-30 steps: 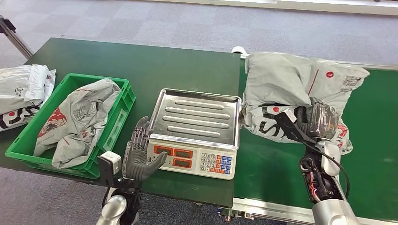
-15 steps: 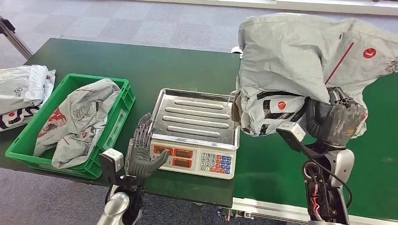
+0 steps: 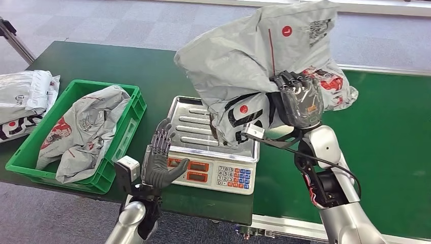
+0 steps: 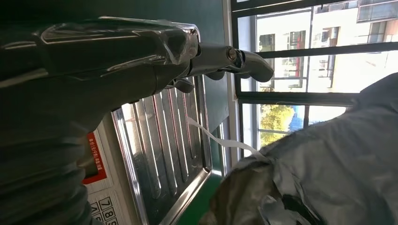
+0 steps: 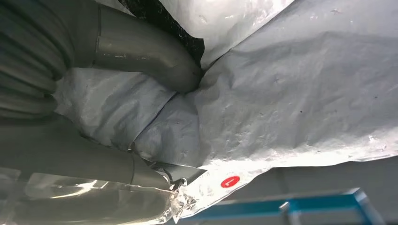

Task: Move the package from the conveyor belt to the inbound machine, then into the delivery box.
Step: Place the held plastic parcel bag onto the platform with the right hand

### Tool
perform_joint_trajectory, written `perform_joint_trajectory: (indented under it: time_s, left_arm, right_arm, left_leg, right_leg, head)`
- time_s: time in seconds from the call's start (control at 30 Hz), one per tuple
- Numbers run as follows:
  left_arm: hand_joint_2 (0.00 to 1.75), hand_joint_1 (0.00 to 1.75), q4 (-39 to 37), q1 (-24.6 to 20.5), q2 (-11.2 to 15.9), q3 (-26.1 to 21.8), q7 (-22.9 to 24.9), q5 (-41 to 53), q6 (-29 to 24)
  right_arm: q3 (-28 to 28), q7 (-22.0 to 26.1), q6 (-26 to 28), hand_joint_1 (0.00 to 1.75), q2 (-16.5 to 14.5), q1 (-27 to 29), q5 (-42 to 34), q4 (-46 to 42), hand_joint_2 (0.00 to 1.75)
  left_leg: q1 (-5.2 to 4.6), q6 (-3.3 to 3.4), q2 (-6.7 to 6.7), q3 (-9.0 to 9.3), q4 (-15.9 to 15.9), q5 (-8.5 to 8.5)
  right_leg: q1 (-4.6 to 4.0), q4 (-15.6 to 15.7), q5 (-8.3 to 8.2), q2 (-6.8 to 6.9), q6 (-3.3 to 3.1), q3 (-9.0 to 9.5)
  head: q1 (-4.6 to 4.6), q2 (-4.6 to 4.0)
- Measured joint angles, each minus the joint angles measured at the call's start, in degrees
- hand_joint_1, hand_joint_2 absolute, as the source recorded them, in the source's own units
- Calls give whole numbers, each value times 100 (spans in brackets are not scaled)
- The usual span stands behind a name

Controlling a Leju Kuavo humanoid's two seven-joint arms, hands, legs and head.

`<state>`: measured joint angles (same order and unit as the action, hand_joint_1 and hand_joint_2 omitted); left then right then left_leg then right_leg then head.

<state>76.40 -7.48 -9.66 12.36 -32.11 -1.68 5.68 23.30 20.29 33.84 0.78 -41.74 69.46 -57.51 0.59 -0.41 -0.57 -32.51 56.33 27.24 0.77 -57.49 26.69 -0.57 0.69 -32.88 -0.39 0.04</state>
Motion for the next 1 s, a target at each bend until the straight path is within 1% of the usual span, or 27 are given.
perform_joint_trajectory:
  time_s: [0.13,0.27,0.37,0.47,0.6,0.73,0.87,0.9,0.93,0.97,1.0]
  left_arm:
    - [175,0,-130,-164,7,86,-23,-27,18]
    - [175,0,-230,-257,8,130,-36,-63,16]
    - [175,0,-256,-266,19,149,-36,-79,5]
    - [175,0,-292,-268,32,167,-34,-81,-4]
    - [175,0,-346,-277,39,185,-33,-84,-14]
    - [175,0,-379,-295,39,205,-16,-108,-48]
    - [175,0,-406,-321,39,207,-9,-146,-80]
    - [175,0,-412,-327,39,207,-9,-149,-84]
    - [175,0,-420,-332,39,207,-8,-151,-86]
    - [175,0,-427,-336,39,207,-6,-153,-87]
    - [175,0,-433,-338,39,207,-4,-155,-88]
  right_arm:
    - [607,27,-490,175,-225,-491,-31,791,175]
    - [1164,-340,-1195,175,-538,-818,-52,1543,175]
    - [1415,-612,-1635,175,-709,-943,-118,1956,175]
    - [1615,-773,-1987,175,-836,-1030,-188,2337,175]
    - [1776,-865,-2197,175,-938,-1103,-272,2655,0]
    - [1836,-1041,-2602,175,-1039,-1157,-472,2917,0]
    - [1879,-1082,-2637,174,-1101,-1169,-521,3066,0]
    - [1888,-1082,-2644,166,-1108,-1175,-541,3094,0]
    - [1896,-1077,-2654,145,-1115,-1182,-577,3120,0]
    - [1901,-1062,-2671,110,-1123,-1189,-630,3143,0]
    - [1905,-1040,-2689,67,-1131,-1195,-690,3162,0]
  left_leg:
    - [1,0,-1,1,0,-1]
    - [3,-1,-1,2,0,-1]
    - [3,-1,-2,1,0,-1]
    - [2,-1,-2,0,0,-1]
    - [1,-1,-2,0,0,-1]
    - [2,-1,-1,1,0,-1]
    - [3,-1,-1,1,0,-1]
    - [3,-1,-2,1,0,-1]
    - [3,-1,-1,1,0,-1]
    - [3,-1,-1,1,0,-1]
    - [3,-1,0,1,0,-1]
  right_leg:
    - [-1,0,0,0,0,-1]
    - [-3,0,0,1,0,-1]
    - [-3,0,0,0,0,-2]
    - [-2,0,1,0,0,-3]
    - [-1,0,0,0,0,-4]
    - [-2,0,0,0,0,-4]
    - [-3,0,0,0,0,-5]
    - [-3,0,0,0,0,-4]
    - [-3,0,0,0,0,-4]
    - [-3,0,0,0,0,-4]
    - [-2,0,0,0,0,-4]
  head:
    - [0,0]
    - [0,0]
    - [0,0]
    - [1,0]
    - [1,0]
    - [1,0]
    - [-1,0]
    - [-1,0]
    - [-1,0]
    - [-1,0]
    - [-1,0]
